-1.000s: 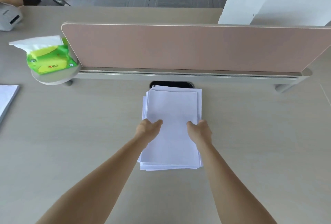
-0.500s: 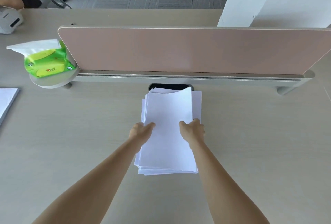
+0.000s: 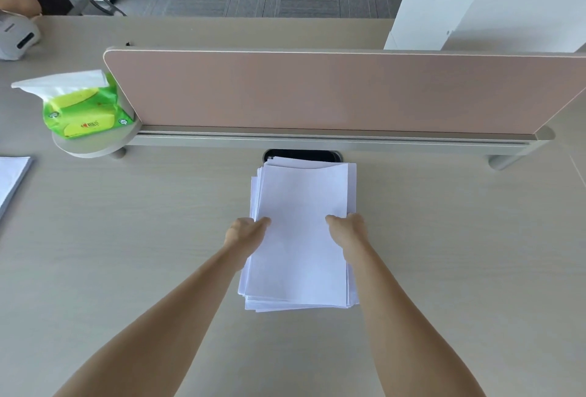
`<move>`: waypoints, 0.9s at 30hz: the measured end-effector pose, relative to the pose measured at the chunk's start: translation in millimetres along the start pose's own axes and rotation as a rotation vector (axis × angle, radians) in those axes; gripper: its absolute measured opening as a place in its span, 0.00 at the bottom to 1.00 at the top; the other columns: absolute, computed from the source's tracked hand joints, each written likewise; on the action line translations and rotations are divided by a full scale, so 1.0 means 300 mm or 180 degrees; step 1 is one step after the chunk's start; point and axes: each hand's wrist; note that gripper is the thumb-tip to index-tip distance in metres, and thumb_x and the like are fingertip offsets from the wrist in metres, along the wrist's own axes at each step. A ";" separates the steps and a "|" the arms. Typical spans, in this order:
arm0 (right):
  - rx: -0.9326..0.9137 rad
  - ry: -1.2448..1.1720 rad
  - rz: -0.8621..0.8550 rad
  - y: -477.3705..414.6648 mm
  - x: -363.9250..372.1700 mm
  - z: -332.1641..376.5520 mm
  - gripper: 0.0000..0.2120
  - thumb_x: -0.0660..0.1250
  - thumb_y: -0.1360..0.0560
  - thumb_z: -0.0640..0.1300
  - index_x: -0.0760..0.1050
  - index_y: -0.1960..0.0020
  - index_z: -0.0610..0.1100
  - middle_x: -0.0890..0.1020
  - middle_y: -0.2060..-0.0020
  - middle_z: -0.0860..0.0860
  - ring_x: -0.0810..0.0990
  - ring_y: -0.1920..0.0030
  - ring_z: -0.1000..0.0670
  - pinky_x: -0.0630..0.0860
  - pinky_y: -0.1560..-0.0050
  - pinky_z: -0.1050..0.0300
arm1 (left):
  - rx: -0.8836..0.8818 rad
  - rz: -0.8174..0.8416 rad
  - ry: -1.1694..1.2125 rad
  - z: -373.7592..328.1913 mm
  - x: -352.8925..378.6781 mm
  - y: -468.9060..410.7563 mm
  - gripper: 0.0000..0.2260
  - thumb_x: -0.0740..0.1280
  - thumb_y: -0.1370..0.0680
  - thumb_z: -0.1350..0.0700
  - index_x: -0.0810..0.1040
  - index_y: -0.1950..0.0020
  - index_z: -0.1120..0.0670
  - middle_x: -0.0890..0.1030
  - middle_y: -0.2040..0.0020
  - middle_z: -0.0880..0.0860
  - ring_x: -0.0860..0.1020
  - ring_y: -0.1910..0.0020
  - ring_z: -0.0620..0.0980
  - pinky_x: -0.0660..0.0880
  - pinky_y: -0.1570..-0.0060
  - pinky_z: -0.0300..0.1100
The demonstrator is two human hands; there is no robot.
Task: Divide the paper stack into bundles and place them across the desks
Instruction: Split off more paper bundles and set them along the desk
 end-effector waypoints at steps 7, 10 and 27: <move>-0.0954 -0.0095 0.0245 0.138 -0.053 0.059 0.09 0.63 0.25 0.39 0.80 0.50 0.45 0.79 0.61 0.50 0.71 0.66 0.48 0.68 0.64 0.58 | 0.0074 0.0242 0.0404 0.012 -0.105 -0.003 0.19 0.69 0.26 0.38 0.77 0.54 0.54 0.75 0.58 0.53 0.74 0.60 0.53 0.69 0.58 0.43; -0.1372 -0.0089 0.0544 0.281 -0.048 0.114 0.08 0.64 0.24 0.42 0.81 0.50 0.50 0.80 0.63 0.53 0.70 0.67 0.49 0.66 0.64 0.58 | 0.0304 0.0364 0.1193 -0.006 -0.243 0.056 0.24 0.74 0.31 0.36 0.81 0.46 0.53 0.84 0.48 0.51 0.82 0.51 0.51 0.78 0.49 0.46; -0.1828 -0.0740 0.0934 0.763 0.727 -0.026 0.04 0.75 0.27 0.38 0.83 0.55 0.46 0.86 0.60 0.58 0.83 0.59 0.55 0.75 0.59 0.63 | 0.1751 -0.0352 0.2196 0.535 -0.932 0.224 0.12 0.79 0.42 0.46 0.86 0.61 0.47 0.87 0.59 0.45 0.85 0.57 0.44 0.80 0.57 0.39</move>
Point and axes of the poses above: each hand's wrist, its own y-axis away from the middle knuckle, its own x-axis out of the palm, z = x × y
